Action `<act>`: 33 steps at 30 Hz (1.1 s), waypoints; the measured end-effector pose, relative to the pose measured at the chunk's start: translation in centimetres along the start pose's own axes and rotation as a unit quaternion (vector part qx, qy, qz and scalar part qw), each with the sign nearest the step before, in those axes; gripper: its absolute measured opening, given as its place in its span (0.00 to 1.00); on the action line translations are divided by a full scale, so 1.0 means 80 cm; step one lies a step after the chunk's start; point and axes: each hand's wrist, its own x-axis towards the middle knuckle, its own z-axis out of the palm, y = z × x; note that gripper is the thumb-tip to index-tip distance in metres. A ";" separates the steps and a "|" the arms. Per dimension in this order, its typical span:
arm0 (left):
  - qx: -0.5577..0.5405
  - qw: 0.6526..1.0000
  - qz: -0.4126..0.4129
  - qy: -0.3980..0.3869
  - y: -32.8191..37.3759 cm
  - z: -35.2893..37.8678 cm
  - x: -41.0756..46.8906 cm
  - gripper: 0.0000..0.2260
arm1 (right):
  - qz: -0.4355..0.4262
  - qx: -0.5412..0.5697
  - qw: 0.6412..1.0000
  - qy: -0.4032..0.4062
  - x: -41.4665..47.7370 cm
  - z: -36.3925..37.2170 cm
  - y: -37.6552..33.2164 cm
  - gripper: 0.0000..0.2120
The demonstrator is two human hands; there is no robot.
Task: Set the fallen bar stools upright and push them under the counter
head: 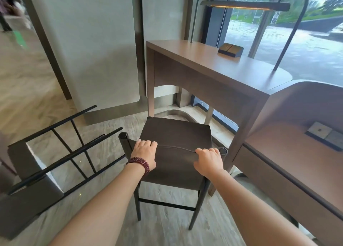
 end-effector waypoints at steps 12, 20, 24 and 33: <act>0.032 0.997 0.075 0.018 -0.026 -0.001 0.062 0.15 | 0.006 -0.049 0.998 -0.046 0.060 -0.002 -0.011 0.04; 0.039 0.987 0.128 -0.084 -0.039 -0.012 0.107 0.08 | -0.009 -0.031 0.997 -0.069 0.086 -0.003 -0.005 0.08; 0.046 0.983 0.155 -0.083 -0.043 -0.019 0.132 0.07 | -0.005 -0.035 0.997 -0.070 0.106 -0.011 -0.003 0.08; 0.043 0.983 0.173 -0.042 -0.049 -0.056 0.236 0.06 | -0.009 -0.034 0.998 -0.057 0.210 -0.056 0.018 0.11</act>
